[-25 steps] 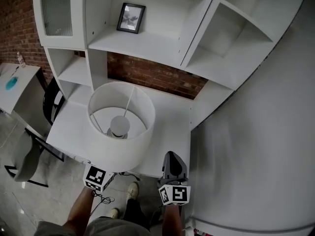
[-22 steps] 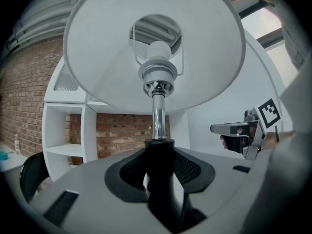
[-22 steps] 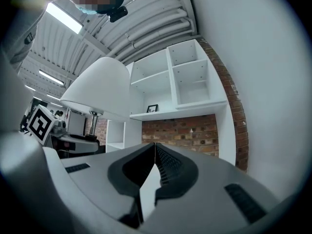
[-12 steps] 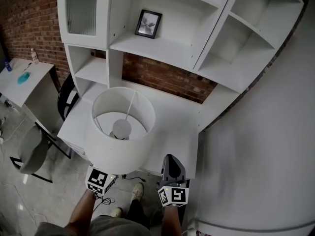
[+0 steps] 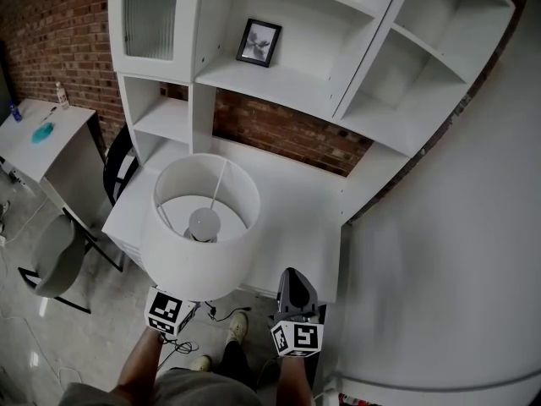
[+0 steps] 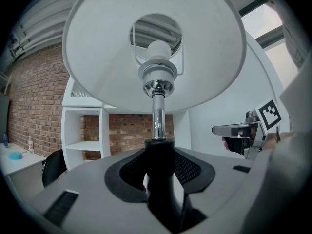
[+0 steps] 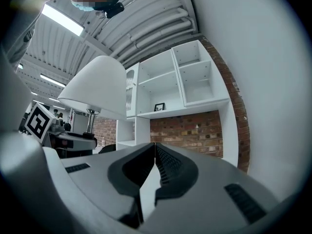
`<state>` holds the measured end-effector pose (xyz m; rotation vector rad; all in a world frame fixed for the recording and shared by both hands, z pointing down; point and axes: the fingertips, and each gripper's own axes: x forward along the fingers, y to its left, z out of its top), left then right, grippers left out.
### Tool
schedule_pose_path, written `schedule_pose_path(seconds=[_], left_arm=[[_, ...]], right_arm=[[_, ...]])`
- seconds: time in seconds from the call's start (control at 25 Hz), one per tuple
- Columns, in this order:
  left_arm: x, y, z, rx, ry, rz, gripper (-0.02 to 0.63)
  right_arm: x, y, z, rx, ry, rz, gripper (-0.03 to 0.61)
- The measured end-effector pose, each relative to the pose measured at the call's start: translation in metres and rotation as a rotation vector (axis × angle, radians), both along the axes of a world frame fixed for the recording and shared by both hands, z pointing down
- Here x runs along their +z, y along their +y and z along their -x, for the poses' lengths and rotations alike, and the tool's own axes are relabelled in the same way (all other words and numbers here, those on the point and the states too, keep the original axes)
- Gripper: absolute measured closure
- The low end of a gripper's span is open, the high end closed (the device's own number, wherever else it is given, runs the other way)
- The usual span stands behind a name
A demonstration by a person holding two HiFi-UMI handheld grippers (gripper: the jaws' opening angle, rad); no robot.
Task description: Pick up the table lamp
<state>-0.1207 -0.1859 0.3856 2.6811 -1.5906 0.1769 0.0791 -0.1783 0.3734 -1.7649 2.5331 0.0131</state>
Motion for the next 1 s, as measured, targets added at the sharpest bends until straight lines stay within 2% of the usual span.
schedule_pose_path(seconds=[1.0], left_arm=[[-0.0061,-0.0002,-0.009,0.023,-0.001,-0.012,0.463]], right_arm=[[-0.0016,0.0002,-0.0009,-0.001,0.023,-0.003,0.555]])
